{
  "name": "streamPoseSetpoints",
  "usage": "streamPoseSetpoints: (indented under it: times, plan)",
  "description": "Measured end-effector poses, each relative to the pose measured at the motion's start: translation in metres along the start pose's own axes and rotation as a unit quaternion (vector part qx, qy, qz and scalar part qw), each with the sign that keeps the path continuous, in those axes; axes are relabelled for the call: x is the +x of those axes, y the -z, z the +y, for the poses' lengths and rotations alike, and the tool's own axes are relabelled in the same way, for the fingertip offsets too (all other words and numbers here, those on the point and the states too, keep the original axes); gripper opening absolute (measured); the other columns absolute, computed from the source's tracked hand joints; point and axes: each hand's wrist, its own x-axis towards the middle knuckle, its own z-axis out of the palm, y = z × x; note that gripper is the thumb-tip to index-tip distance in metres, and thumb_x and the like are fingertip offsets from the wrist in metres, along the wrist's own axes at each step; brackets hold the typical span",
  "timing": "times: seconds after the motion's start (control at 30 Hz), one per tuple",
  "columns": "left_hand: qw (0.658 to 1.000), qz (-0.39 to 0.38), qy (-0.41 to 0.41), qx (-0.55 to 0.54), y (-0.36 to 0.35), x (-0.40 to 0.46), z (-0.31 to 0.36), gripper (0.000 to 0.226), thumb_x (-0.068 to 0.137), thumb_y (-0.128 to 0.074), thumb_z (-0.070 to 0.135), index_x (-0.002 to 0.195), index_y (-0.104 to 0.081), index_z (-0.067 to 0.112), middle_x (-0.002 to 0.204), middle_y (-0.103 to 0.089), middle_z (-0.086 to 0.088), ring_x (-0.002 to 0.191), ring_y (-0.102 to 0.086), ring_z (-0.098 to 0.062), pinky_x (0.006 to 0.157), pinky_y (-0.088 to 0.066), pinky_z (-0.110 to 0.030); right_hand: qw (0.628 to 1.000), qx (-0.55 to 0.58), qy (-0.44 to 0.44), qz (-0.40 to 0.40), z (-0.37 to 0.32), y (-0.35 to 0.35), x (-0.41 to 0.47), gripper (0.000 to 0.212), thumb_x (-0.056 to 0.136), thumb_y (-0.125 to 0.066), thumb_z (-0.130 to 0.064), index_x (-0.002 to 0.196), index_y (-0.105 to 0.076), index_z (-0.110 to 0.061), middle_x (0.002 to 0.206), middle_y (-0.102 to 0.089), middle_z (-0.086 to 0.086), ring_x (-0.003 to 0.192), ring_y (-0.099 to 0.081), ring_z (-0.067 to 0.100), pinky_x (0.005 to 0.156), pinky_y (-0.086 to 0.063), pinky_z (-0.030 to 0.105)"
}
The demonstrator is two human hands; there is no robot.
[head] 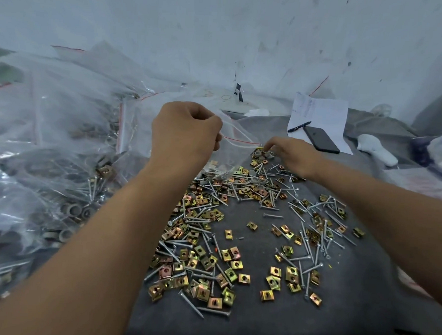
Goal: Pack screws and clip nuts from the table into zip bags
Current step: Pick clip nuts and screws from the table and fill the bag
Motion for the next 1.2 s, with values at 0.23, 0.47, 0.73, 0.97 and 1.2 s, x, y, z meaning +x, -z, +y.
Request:
streamPoseSetpoints:
  times: [0.23,0.47,0.73,0.97,1.2]
  plan:
    - [1.0,-0.005,0.003,-0.001,-0.001,-0.002,0.001,0.018,0.097,-0.067,0.01,0.083,-0.078,0.015,0.066,-0.075,0.0,0.057,-0.072,-0.008,0.064,-0.058,-0.027,0.999,-0.029,-0.034,-0.02,-0.007,-0.002,-0.004,0.025,0.105,-0.058,-0.03,0.129,-0.056,-0.022,0.113,-0.066,0.011,0.091,-0.049,0.02,0.074,-0.033,0.031]
    - [1.0,-0.006,0.005,0.001,0.0,-0.002,0.001,0.018,0.097,-0.067,0.01,0.083,-0.078,0.017,0.066,-0.075,0.0,0.06,-0.073,-0.011,0.068,-0.061,-0.031,0.991,-0.109,-0.061,-0.05,-0.018,-0.007,0.002,0.013,0.109,-0.043,-0.03,0.111,-0.046,-0.018,0.104,-0.065,0.012,0.083,-0.057,0.025,0.073,-0.045,0.038]
    - [1.0,-0.022,0.015,0.006,-0.002,-0.004,0.0,0.017,0.097,-0.067,0.011,0.085,-0.078,0.016,0.064,-0.075,0.002,0.057,-0.072,-0.007,0.064,-0.059,-0.027,0.993,-0.088,-0.053,-0.051,-0.03,0.012,-0.004,0.015,0.106,-0.044,-0.016,0.091,-0.048,-0.018,0.087,-0.051,0.013,0.074,-0.04,0.02,0.066,-0.031,0.033]
    - [0.999,-0.04,0.01,0.023,-0.007,-0.012,0.004,0.019,0.097,-0.069,0.013,0.08,-0.076,0.018,0.064,-0.075,0.003,0.054,-0.07,-0.004,0.06,-0.055,-0.024,0.743,0.655,-0.118,0.071,-0.086,0.06,-0.056,0.018,0.093,-0.046,-0.018,0.075,-0.046,-0.021,0.058,-0.032,-0.007,0.052,-0.023,0.012,0.046,-0.027,0.026]
    - [0.997,-0.039,-0.027,0.062,-0.013,-0.033,0.012,0.02,0.096,-0.069,0.018,0.078,-0.076,0.022,0.063,-0.074,0.006,0.054,-0.068,-0.003,0.063,-0.056,-0.025,0.951,0.268,0.042,0.147,-0.139,0.079,-0.113,0.024,0.108,-0.04,-0.027,0.091,-0.046,-0.012,0.071,-0.045,-0.006,0.057,-0.035,0.006,0.053,-0.031,0.025]
